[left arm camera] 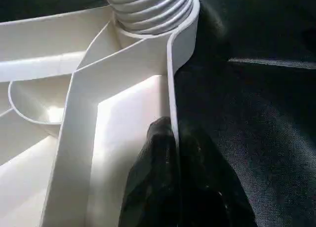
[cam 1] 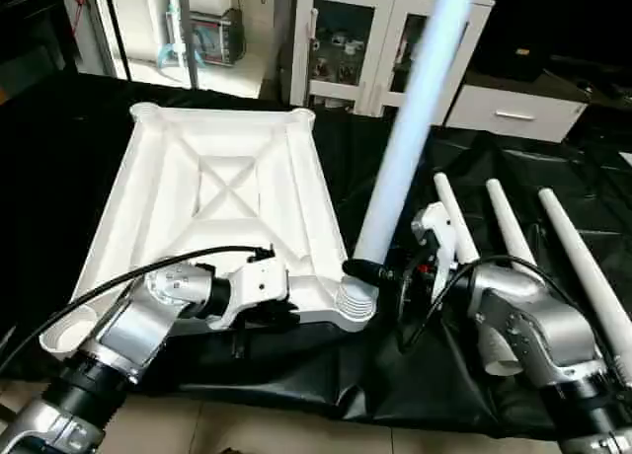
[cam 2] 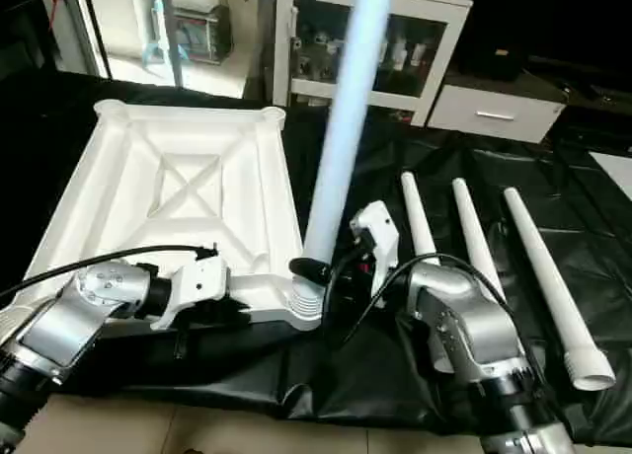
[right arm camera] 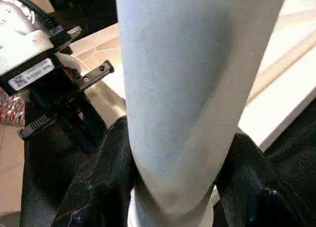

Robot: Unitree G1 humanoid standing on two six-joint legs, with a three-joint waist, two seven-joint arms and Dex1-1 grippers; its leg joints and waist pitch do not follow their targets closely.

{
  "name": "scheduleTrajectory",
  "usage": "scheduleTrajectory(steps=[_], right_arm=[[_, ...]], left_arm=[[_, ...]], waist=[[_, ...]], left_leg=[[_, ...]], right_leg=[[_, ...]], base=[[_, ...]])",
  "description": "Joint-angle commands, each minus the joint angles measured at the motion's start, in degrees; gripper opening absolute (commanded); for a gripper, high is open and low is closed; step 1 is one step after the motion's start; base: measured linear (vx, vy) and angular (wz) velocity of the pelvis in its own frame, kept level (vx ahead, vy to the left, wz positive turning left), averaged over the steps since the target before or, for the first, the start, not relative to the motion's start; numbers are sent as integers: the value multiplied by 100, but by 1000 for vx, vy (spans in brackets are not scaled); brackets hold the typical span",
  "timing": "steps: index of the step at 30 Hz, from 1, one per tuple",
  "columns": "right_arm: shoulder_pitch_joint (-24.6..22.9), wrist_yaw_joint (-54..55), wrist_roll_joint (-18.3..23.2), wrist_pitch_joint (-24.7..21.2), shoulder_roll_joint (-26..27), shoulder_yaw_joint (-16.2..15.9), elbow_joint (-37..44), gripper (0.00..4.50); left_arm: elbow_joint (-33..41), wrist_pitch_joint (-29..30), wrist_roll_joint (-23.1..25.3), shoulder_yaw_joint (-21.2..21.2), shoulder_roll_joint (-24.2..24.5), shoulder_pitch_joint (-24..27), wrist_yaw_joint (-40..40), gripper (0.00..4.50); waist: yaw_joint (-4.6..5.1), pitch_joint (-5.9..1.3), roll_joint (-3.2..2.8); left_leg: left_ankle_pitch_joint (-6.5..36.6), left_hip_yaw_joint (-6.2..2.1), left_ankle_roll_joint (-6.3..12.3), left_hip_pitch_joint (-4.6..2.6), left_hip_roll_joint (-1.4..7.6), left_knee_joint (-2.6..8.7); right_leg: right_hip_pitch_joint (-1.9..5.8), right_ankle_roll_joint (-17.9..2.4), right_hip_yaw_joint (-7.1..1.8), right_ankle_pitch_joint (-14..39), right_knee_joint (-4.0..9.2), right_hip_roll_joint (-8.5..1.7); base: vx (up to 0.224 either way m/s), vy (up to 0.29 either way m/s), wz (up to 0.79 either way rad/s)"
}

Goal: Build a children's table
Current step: Insert table leg to table base

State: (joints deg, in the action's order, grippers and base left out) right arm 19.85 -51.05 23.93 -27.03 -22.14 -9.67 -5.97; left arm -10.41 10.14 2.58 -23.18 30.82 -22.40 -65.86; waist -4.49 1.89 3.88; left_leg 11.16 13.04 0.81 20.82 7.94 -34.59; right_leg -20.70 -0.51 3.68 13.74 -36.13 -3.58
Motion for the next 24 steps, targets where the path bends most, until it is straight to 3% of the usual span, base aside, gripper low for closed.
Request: scheduleTrajectory(steps=[1,15,20,24], right_arm=[[108,-108,-67,-82,-54,-101,-128,186],[200,-665,29,-238,-336,-158,203,186],[153,-775,-6,-263,-422,-211,298,186],[159,-734,-130,-143,-428,-213,201,186]], left_arm=[[-247,38,51,-278,-127,183,-19,7],[-315,7,116,-261,-114,138,-60,7],[-314,7,134,-250,-104,140,-77,7],[-326,1,142,-233,-94,131,-109,7]], waist=[[2,-153,13],[-63,-164,10],[-54,-143,-2],[-48,-144,-15]], left_leg=[[1980,-458,-558,-181,688,519],[1644,-418,-439,-177,692,517],[1914,-442,-493,-187,700,529],[2041,-452,-580,-201,704,544]], right_leg=[[-34,-892,-419,2074,576,-764],[-10,-995,-419,1554,541,-741],[-38,-930,-425,1965,587,-757],[-58,-924,-427,1983,586,-756]], base=[[0,0,0],[0,0,0],[0,0,0],[0,0,0]])
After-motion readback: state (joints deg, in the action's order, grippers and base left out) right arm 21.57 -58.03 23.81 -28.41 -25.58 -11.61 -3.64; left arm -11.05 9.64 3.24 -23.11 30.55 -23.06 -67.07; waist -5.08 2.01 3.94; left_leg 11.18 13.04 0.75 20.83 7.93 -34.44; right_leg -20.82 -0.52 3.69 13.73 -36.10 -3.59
